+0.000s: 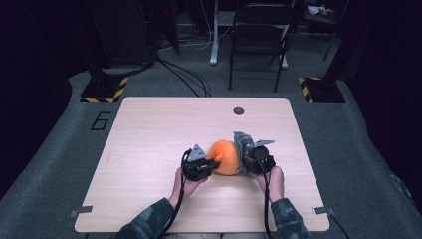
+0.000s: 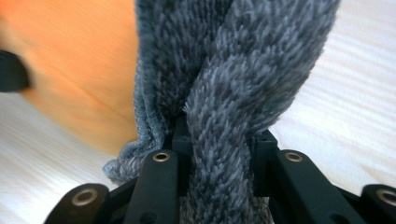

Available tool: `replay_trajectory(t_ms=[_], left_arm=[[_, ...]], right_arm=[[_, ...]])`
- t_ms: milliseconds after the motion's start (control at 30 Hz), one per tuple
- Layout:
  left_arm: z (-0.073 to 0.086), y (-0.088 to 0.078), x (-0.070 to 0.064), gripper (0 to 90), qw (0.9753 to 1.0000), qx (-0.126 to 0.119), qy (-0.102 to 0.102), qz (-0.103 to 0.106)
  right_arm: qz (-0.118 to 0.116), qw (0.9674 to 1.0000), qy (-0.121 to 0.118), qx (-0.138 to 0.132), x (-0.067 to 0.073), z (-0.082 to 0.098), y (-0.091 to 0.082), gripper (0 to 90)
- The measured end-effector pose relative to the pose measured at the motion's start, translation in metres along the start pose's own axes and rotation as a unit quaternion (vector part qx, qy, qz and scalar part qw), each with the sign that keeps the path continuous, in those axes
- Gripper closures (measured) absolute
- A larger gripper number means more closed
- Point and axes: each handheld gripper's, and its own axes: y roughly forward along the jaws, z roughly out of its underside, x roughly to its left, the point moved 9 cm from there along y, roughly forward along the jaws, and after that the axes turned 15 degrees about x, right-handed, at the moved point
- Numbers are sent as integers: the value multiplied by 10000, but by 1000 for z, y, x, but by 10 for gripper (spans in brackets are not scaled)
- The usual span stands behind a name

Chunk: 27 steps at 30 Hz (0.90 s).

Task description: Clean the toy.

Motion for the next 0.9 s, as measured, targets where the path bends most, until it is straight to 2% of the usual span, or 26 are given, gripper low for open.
replay_trajectory(t_ms=[167,300,333,367,500,533,567,600,667,767,833,867,900], left_arm=[[-1,0,0,769,10000,-36,-18,-16],[-1,-1,3,768,9999,-71,-81,-12],[-1,-1,4,768,9999,-77,-72,-26],[0,-1,4,767,9999,-59,-103,16],[-1,-2,6,764,9998,-107,-154,-37],[-1,-2,7,764,9998,-106,-145,-34],[-1,-2,8,763,9998,-120,-141,-50],[-1,-3,8,762,9997,-131,-199,-42],[-1,-3,9,761,9996,-151,-224,-51],[-1,-3,10,757,9997,-145,-212,-58],[-1,-3,10,749,9996,-156,-223,-79],[-1,-4,10,740,9997,-147,-198,-69],[-2,-4,9,720,9996,-189,-211,-84]], right_arm=[[176,9996,77,230,-9,8,13,713],[186,9980,198,575,-17,20,33,711],[127,9984,263,485,-18,20,36,710],[103,9985,258,475,-19,19,35,709],[300,9976,147,603,-20,17,26,711],[345,9980,142,508,-23,15,21,713],[272,9983,263,450,-23,13,14,714],[246,9989,280,281,-25,8,6,714],[89,9993,349,-52,-24,0,-13,715],[-267,9984,293,-409,-12,-11,-35,715],[-527,9978,102,-383,3,-14,-37,714],[-525,9981,37,-333,9,-14,-34,715],[-426,9987,-68,-255,13,-14,-29,714]])
